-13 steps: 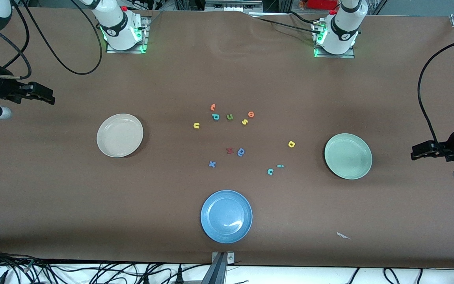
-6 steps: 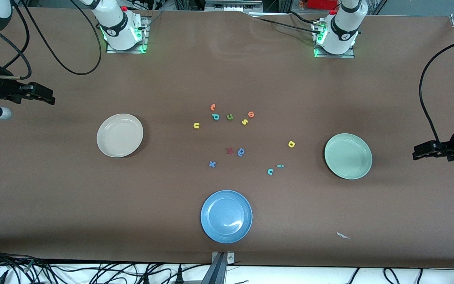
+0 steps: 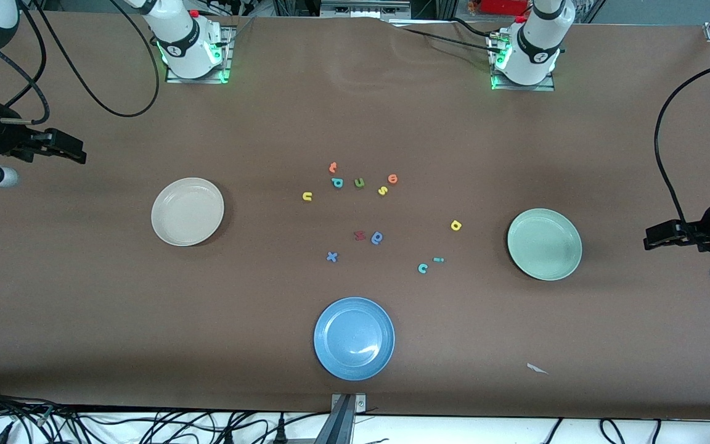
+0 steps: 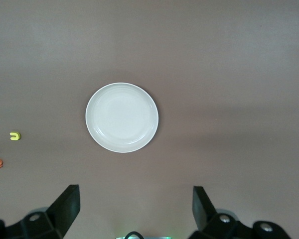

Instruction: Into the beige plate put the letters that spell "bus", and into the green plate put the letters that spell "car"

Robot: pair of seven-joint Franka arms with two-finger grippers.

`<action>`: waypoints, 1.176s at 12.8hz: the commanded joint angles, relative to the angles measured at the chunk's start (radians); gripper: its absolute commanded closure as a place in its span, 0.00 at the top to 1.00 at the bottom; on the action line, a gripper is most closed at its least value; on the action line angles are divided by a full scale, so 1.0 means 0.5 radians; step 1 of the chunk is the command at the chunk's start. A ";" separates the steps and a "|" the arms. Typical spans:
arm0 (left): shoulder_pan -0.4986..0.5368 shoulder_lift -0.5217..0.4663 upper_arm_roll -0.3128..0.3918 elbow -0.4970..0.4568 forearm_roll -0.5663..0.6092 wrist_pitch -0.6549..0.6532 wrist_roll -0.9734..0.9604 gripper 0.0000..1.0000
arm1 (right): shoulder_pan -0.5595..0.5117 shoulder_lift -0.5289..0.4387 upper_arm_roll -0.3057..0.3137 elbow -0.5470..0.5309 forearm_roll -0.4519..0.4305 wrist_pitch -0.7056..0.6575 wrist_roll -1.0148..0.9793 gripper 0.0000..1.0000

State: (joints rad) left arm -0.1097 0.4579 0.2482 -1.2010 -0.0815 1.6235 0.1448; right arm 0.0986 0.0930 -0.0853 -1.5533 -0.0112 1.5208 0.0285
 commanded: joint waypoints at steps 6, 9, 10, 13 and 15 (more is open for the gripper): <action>0.002 -0.032 0.013 -0.031 -0.043 -0.016 0.054 1.00 | 0.008 0.026 -0.007 0.063 0.013 -0.029 0.023 1.00; 0.005 -0.029 0.013 -0.031 -0.043 -0.016 0.054 1.00 | 0.008 0.026 -0.007 0.063 0.016 -0.029 0.023 1.00; 0.005 -0.029 0.013 -0.028 -0.043 -0.016 0.054 1.00 | 0.008 0.026 -0.004 0.063 0.016 -0.029 0.023 1.00; -0.020 -0.029 0.013 -0.031 -0.046 -0.016 0.027 1.00 | 0.008 0.026 -0.007 0.063 0.019 -0.029 0.023 1.00; -0.032 -0.026 0.007 -0.031 -0.061 -0.016 -0.016 1.00 | 0.008 0.026 -0.007 0.063 0.019 -0.029 0.023 1.00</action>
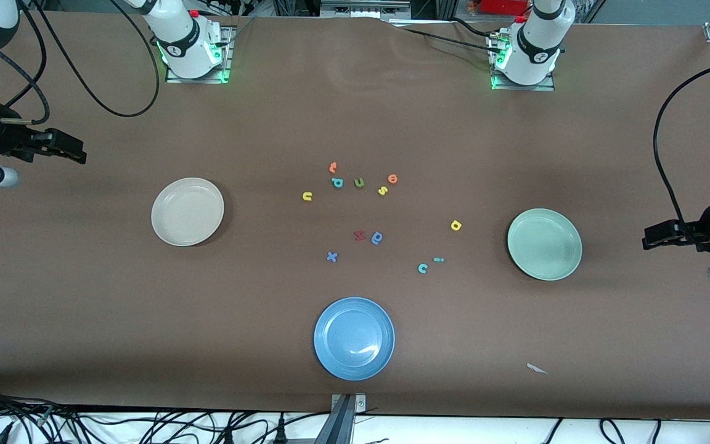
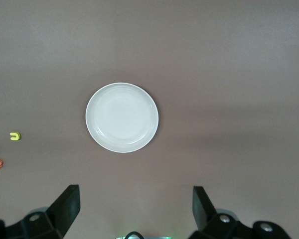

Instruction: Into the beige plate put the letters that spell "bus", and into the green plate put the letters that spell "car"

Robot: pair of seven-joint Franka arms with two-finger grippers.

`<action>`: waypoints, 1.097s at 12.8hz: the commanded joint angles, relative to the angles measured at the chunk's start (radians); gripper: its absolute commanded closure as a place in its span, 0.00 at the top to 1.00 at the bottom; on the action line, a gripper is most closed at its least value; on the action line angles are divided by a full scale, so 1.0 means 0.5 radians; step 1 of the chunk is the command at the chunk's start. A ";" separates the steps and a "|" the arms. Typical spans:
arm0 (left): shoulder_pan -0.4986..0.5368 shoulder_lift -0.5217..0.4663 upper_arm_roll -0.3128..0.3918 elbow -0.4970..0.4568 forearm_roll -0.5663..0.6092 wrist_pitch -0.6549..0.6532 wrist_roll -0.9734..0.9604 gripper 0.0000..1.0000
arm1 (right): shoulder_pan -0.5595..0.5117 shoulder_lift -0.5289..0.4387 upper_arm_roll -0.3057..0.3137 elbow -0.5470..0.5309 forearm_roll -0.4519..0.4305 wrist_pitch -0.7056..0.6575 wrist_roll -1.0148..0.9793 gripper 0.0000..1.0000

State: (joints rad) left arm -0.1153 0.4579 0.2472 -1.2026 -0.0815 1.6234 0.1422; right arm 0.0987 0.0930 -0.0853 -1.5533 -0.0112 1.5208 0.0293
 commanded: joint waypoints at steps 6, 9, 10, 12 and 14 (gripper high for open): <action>-0.043 -0.032 0.000 -0.037 -0.058 -0.071 -0.137 1.00 | 0.008 0.026 -0.007 0.063 0.019 -0.029 0.021 1.00; -0.042 -0.035 0.000 -0.037 -0.052 -0.071 -0.134 1.00 | 0.008 0.026 -0.007 0.063 0.019 -0.029 0.021 1.00; -0.042 -0.032 0.000 -0.037 -0.046 -0.075 -0.128 1.00 | 0.008 0.026 -0.007 0.063 0.019 -0.029 0.021 1.00; -0.049 -0.035 0.000 -0.006 -0.039 -0.141 -0.134 1.00 | 0.008 0.026 -0.004 0.063 0.019 -0.029 0.021 1.00; -0.045 -0.032 0.000 0.000 -0.046 -0.222 -0.122 1.00 | 0.008 0.026 -0.004 0.063 0.019 -0.029 0.021 1.00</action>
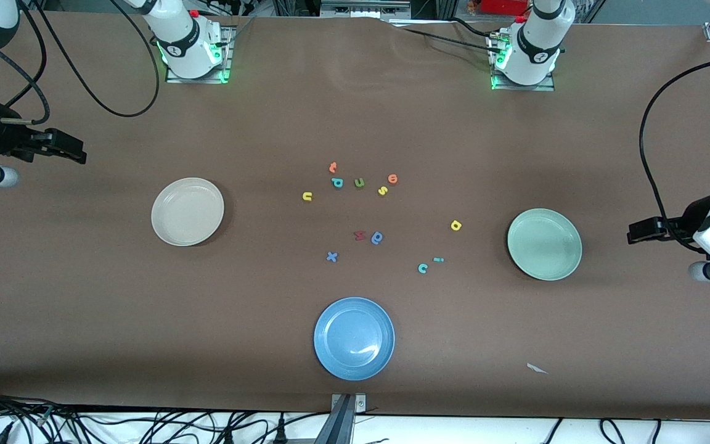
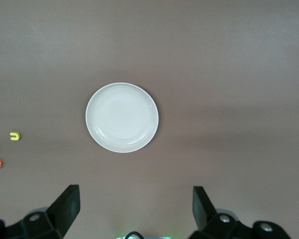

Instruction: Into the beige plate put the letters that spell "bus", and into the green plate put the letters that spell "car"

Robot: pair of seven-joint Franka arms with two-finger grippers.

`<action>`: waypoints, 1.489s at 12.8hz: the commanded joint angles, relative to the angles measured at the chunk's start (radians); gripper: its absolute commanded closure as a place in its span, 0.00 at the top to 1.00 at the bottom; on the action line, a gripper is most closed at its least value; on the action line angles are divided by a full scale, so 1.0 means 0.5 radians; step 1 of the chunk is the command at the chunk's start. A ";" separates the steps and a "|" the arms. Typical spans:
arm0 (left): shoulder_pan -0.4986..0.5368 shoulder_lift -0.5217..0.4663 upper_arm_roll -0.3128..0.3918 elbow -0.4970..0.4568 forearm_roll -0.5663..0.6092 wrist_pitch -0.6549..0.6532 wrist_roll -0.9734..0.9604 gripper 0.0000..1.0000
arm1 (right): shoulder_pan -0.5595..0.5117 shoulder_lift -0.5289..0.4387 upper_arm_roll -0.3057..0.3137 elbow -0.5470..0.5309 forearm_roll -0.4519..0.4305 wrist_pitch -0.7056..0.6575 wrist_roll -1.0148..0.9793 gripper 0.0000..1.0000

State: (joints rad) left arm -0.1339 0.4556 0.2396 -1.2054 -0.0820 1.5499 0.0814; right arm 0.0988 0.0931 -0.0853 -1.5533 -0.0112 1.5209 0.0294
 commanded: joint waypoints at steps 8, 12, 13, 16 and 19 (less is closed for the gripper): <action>-0.005 -0.031 0.012 0.045 -0.069 -0.056 -0.009 1.00 | 0.011 0.026 -0.004 0.063 0.025 -0.026 0.024 1.00; -0.011 -0.046 -0.016 0.027 -0.069 -0.072 -0.016 1.00 | 0.011 0.026 -0.001 0.063 0.019 -0.032 0.024 1.00; -0.015 -0.043 -0.034 0.021 -0.069 -0.072 -0.034 1.00 | 0.011 0.026 -0.001 0.063 0.010 -0.032 0.024 1.00; -0.018 -0.028 -0.135 -0.013 -0.096 -0.060 -0.437 1.00 | 0.005 0.026 -0.004 0.063 0.007 -0.026 0.021 1.00; -0.048 -0.018 -0.175 -0.138 -0.250 -0.026 -0.702 1.00 | 0.011 0.026 -0.001 0.063 -0.027 -0.029 0.018 1.00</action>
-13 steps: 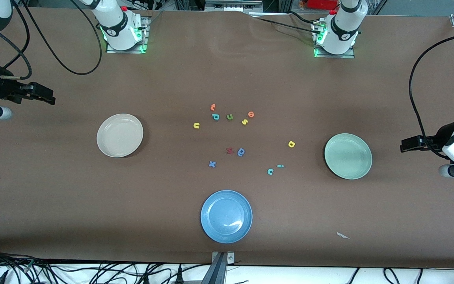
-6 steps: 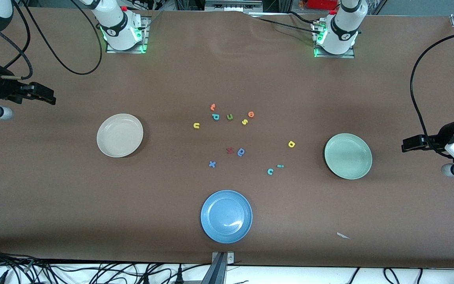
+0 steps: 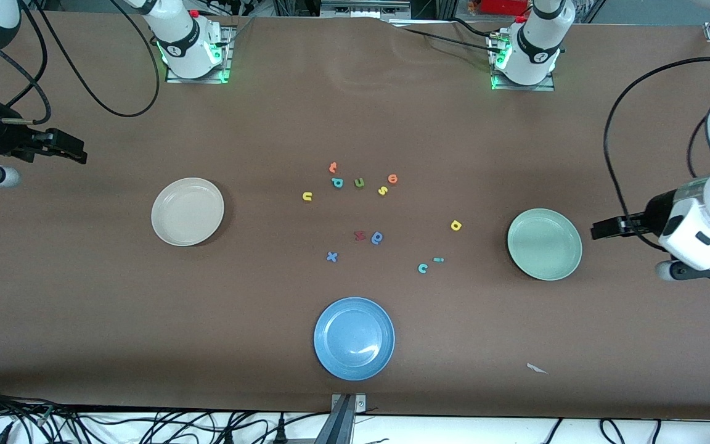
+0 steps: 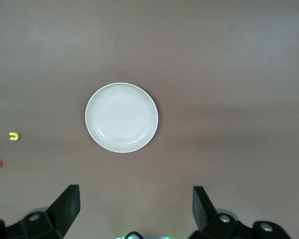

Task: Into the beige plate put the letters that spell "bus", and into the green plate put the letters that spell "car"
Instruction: 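Reach the left gripper to yellow b while the right gripper reaches yellow n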

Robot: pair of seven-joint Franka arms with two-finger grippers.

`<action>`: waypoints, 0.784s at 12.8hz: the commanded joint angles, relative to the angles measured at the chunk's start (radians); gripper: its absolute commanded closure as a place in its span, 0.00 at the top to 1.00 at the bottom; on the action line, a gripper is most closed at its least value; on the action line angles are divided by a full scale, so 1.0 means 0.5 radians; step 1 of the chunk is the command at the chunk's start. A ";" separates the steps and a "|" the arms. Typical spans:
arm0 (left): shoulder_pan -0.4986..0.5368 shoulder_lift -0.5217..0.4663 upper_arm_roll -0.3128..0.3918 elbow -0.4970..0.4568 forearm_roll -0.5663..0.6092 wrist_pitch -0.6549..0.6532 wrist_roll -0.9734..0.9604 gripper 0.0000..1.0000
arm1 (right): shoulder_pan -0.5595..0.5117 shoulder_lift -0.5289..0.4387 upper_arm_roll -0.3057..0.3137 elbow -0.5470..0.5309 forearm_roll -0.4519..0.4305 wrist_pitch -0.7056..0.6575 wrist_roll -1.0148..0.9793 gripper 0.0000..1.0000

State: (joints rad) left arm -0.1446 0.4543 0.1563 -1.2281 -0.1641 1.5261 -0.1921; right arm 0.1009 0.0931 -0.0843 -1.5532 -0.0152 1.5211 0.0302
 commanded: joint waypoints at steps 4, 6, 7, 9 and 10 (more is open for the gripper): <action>-0.195 -0.016 -0.024 -0.430 -0.092 0.358 -0.566 1.00 | 0.025 0.065 0.003 0.060 0.027 -0.020 0.028 1.00; -0.232 -0.013 -0.024 -0.608 -0.089 0.534 -0.812 1.00 | 0.147 0.157 0.012 0.072 0.064 0.031 0.035 1.00; -0.269 -0.001 -0.024 -0.685 -0.092 0.601 -0.831 1.00 | 0.184 0.203 0.012 0.087 0.098 0.086 0.059 1.00; -0.327 0.006 -0.027 -0.853 -0.092 0.797 -0.950 1.00 | 0.264 0.313 0.015 0.182 0.190 0.105 0.206 1.00; -0.349 0.012 -0.027 -0.915 -0.092 0.886 -1.005 1.00 | 0.322 0.381 0.015 0.234 0.193 0.105 0.285 1.00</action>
State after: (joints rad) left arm -0.2896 0.4788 0.1310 -1.6129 -0.1867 1.8971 -0.6452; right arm 0.2272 0.2156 -0.0714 -1.5212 0.0540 1.5896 0.1141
